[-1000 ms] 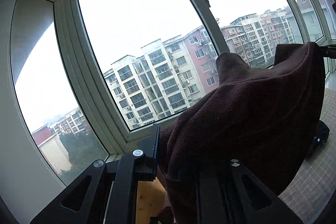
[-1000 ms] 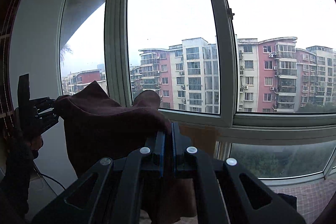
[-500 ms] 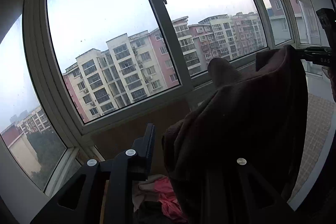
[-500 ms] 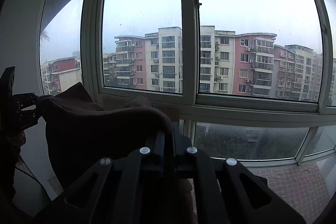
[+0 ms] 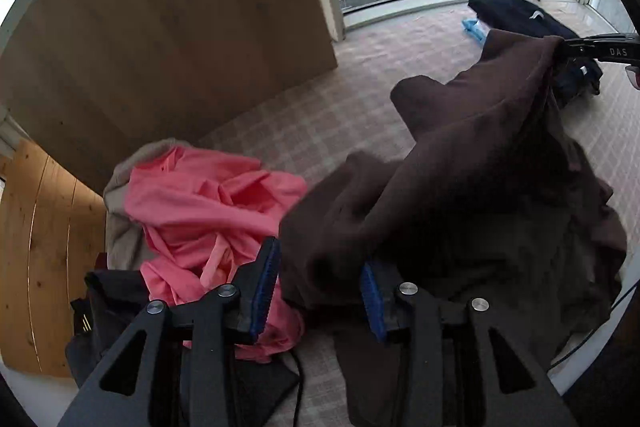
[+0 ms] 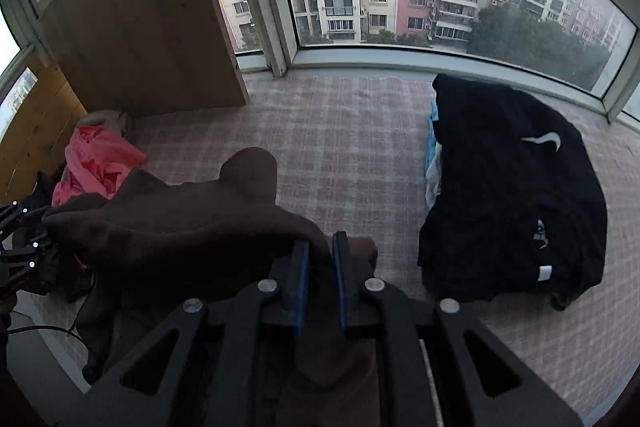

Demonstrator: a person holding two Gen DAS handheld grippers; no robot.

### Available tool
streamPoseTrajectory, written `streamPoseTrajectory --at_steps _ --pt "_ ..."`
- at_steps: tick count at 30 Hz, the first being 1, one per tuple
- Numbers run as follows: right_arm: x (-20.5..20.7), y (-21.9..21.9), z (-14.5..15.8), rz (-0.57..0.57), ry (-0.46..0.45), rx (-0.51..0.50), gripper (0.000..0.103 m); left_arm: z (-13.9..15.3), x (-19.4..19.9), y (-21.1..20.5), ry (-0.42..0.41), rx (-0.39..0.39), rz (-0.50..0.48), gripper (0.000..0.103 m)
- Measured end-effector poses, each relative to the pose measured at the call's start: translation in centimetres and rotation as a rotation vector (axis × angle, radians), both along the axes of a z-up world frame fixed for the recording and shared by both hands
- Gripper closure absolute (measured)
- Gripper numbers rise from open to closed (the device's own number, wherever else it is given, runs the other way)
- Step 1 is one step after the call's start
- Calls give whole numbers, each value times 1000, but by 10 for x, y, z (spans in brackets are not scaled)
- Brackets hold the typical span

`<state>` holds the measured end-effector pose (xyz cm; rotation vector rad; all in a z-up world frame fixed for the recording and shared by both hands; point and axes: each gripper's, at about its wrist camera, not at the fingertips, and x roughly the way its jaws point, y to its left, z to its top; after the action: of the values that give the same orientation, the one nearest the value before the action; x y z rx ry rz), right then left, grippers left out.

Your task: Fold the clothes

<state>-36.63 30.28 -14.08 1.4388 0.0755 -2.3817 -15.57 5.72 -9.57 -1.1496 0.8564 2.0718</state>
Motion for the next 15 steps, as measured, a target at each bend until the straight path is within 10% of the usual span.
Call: streamPoseTrajectory --at_steps 8,15 --pt "-7 27 -31 -93 -30 -36 75 -1 -63 -25 32 2 87 65" --pt "-12 1 -49 -51 -130 -171 75 -38 -105 43 49 20 30 63"
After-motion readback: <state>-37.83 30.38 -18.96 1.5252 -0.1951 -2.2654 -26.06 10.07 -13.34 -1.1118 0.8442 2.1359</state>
